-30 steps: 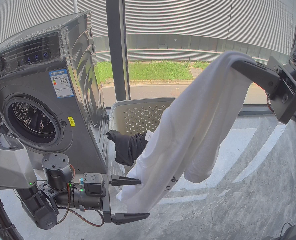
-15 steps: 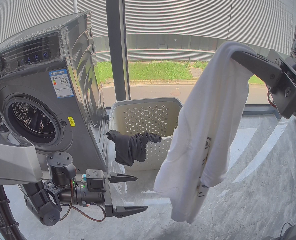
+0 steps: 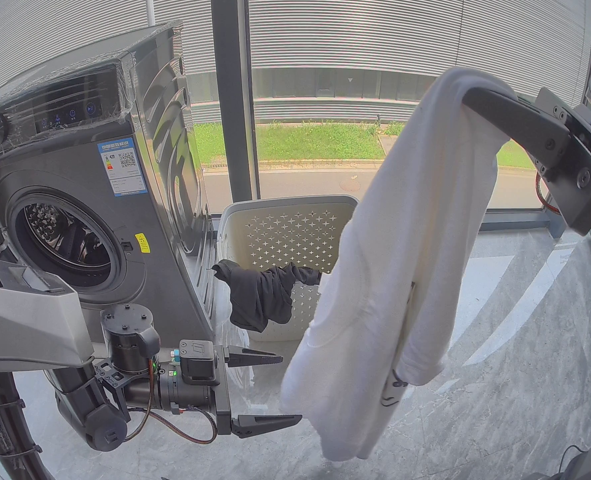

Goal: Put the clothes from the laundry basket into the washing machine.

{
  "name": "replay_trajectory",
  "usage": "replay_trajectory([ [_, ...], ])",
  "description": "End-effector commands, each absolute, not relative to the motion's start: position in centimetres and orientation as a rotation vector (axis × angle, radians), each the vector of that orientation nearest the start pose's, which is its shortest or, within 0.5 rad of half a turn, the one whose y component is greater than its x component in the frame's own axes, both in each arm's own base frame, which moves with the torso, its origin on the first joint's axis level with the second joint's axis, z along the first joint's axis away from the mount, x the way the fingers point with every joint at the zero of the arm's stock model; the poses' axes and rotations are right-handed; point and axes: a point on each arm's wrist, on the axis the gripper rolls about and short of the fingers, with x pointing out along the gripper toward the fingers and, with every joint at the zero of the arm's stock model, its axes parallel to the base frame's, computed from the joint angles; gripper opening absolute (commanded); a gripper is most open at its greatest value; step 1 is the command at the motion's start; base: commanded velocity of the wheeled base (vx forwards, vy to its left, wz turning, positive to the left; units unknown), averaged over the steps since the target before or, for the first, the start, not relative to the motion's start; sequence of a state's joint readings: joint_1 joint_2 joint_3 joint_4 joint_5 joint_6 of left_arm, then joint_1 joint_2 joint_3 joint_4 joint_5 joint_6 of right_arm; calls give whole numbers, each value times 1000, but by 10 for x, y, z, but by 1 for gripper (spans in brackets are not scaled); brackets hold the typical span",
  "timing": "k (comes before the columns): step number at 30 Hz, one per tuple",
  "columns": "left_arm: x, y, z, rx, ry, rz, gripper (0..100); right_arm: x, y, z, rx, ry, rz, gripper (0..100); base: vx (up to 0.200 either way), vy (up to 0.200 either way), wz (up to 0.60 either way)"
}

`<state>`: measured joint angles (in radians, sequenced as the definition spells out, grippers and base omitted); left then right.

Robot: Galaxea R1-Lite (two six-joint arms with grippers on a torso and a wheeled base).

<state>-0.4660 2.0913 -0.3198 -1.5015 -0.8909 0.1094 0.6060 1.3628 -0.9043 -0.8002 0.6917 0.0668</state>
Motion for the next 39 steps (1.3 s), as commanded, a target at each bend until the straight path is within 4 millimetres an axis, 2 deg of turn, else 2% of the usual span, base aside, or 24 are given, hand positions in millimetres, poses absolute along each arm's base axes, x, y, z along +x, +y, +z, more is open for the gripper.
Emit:
replay_trajectory([
  [1,239,-144,46,29,223,-1377,100,172,139,322,42,-343,1303,0,0,0,0],
  [6,243,-144,43,24,234,-1360,100,170,142,323,45,-348,1318,0,0,0,0],
  [15,253,-145,47,8,226,-1247,100,168,144,324,50,-348,1330,0,0,0,0],
  [21,255,-145,50,12,207,-1246,100,168,143,325,50,-353,1330,0,0,0,0],
  [22,255,-145,50,12,205,-1251,0,167,144,325,50,-355,1332,0,0,0,0],
  [30,251,-158,51,19,192,-1311,0,167,143,328,55,-361,1331,0,0,0,0],
  [39,250,-159,51,19,192,-1314,0,167,143,328,57,-361,1320,0,0,0,0],
])
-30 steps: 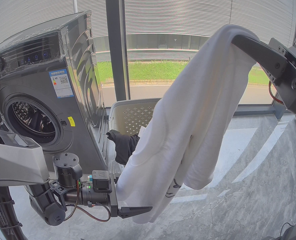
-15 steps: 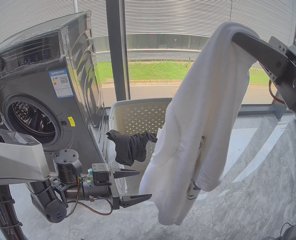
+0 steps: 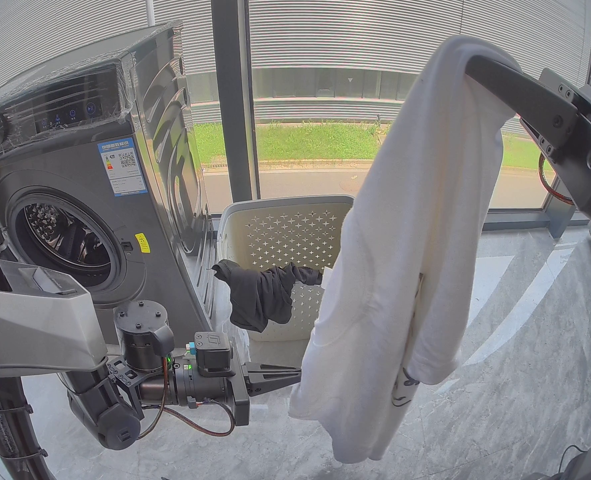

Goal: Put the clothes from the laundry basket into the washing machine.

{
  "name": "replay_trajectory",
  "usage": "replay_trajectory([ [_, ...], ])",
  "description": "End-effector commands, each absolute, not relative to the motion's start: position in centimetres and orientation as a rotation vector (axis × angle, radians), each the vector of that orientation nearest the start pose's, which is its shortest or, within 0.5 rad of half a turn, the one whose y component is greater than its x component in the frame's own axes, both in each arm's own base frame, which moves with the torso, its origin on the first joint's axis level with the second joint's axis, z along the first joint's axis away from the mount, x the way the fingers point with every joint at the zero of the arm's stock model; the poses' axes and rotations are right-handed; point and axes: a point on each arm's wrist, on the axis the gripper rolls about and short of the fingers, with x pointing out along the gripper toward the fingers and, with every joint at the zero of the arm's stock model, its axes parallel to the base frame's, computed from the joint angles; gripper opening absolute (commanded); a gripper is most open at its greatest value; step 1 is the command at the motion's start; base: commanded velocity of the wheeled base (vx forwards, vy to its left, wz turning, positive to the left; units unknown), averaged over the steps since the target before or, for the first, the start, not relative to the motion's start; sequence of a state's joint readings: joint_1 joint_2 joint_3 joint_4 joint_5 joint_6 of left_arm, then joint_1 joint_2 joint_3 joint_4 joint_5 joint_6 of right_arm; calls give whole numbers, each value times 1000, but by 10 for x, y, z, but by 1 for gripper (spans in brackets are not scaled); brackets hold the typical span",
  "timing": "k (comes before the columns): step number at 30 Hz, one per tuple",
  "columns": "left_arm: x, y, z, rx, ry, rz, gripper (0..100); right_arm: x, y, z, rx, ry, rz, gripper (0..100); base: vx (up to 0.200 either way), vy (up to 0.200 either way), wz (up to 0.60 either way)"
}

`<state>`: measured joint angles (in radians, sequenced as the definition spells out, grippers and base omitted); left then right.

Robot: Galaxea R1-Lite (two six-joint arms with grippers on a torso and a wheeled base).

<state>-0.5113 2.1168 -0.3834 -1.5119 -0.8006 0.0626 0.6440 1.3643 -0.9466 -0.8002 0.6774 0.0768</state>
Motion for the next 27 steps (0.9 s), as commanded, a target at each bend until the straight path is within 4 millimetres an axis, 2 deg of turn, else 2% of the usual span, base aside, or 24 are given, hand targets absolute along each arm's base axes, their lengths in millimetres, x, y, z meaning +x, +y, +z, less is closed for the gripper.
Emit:
replay_trajectory([
  [1,249,-159,51,19,192,-1316,0,167,143,328,58,-361,1319,0,0,0,0],
  [3,249,-158,52,17,196,-1314,0,167,143,328,58,-361,1317,0,0,0,0],
  [4,249,-158,52,15,197,-1312,100,167,143,328,58,-361,1316,0,0,0,0],
  [21,252,-152,56,19,176,-1294,100,167,142,327,62,-356,1308,0,0,0,0],
  [27,246,-161,57,22,169,-1367,100,167,143,328,68,-357,1305,0,0,0,0],
])
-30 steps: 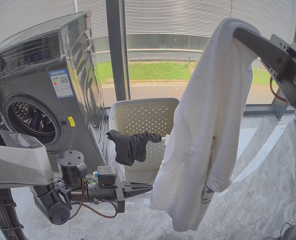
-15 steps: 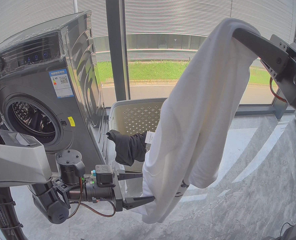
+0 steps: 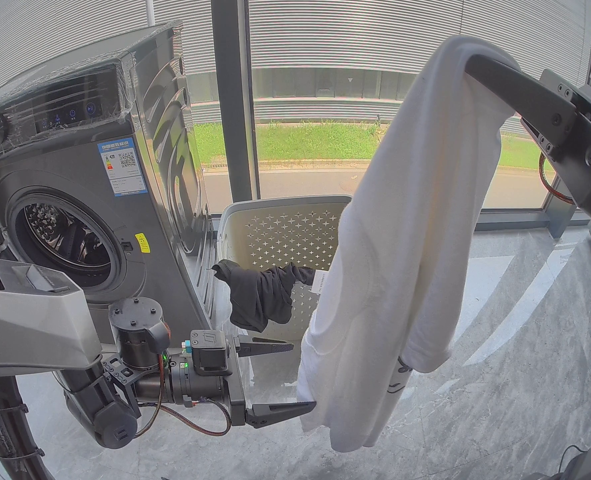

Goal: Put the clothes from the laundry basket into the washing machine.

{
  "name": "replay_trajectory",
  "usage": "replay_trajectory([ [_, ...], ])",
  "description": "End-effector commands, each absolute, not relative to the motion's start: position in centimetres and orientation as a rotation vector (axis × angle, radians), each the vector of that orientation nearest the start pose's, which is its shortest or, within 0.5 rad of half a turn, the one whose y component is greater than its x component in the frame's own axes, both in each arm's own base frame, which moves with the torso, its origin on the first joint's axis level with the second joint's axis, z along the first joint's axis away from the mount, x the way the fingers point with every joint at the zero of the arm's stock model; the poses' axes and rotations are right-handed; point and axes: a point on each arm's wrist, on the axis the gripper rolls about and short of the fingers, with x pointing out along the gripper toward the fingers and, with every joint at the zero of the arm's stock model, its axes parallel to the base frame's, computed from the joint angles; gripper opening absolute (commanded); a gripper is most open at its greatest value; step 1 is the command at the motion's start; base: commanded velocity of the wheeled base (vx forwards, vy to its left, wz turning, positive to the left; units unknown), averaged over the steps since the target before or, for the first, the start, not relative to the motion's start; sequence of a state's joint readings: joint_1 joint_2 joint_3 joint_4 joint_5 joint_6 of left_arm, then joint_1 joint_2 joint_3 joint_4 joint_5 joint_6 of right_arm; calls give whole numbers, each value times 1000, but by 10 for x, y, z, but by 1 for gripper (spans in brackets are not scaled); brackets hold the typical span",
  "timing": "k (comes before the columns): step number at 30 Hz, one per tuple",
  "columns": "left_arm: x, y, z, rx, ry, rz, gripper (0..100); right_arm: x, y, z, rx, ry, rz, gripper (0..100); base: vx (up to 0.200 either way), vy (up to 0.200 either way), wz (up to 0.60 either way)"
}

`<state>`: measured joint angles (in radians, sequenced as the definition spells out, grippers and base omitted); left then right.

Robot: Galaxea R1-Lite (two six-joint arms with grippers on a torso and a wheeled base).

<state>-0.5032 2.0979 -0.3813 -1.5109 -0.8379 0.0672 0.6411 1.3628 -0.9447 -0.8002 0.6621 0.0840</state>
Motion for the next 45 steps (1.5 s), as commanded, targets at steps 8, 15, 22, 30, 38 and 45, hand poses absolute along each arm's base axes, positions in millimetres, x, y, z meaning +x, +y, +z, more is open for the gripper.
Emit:
replay_trajectory([
  [8,242,-168,56,21,171,-1400,100,166,142,329,68,-360,1303,0,0,0,0],
  [15,242,-169,54,20,178,-1408,100,166,143,329,69,-361,1308,0,0,0,0],
  [22,252,-168,50,17,182,-1361,100,161,146,330,75,-366,1332,0,0,0,0],
  [30,255,-176,54,20,146,-1380,0,154,153,331,96,-362,1352,0,0,0,0],
  [38,254,-171,73,26,83,-1368,0,173,135,322,101,-320,1178,0,0,0,0],
  [45,249,-167,91,35,22,-1368,0,194,111,317,94,-292,1027,0,0,0,0],
])
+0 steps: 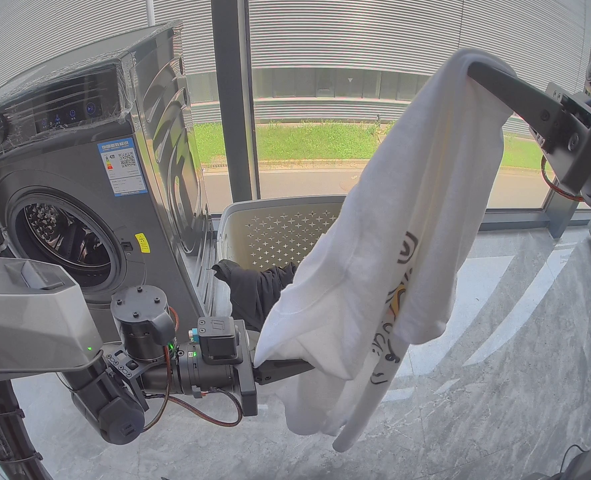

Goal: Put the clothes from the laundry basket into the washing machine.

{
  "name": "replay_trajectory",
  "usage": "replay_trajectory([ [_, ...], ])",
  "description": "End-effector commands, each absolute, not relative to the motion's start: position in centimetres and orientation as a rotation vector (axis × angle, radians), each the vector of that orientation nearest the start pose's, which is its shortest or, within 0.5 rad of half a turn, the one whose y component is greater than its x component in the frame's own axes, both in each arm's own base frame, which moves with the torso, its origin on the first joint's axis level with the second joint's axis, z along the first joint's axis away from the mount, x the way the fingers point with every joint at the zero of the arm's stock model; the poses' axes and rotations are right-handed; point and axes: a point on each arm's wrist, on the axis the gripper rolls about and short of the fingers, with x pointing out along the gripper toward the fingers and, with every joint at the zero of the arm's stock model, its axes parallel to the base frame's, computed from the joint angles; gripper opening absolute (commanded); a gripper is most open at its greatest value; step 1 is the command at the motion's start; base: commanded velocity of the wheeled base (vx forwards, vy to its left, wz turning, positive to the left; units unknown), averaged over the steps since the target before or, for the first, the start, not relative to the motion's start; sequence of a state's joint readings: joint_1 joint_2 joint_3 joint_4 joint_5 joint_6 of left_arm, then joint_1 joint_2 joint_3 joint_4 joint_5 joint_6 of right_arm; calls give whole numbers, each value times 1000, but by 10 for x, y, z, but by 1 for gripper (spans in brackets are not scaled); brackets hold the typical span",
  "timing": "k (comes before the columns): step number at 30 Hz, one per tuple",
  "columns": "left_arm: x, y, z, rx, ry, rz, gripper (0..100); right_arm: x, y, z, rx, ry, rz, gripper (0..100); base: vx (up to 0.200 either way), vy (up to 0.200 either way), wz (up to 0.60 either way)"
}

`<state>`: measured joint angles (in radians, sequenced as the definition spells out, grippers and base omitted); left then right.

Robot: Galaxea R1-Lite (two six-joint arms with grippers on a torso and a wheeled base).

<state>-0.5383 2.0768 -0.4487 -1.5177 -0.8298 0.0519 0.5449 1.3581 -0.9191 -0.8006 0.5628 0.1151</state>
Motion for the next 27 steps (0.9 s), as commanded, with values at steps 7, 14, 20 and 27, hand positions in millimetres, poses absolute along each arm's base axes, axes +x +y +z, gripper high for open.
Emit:
replay_trajectory([
  [7,237,-160,107,42,-24,-1365,0,212,84,301,89,-235,855,0,0,0,0],
  [14,224,-153,121,48,-63,-1361,0,226,58,274,92,-145,694,0,0,0,0],
  [20,231,-157,146,37,-164,-1328,0,214,59,251,101,-69,712,0,0,0,0],
  [27,245,-182,197,-91,-337,-1206,0,181,65,218,115,34,776,0,0,0,0],
])
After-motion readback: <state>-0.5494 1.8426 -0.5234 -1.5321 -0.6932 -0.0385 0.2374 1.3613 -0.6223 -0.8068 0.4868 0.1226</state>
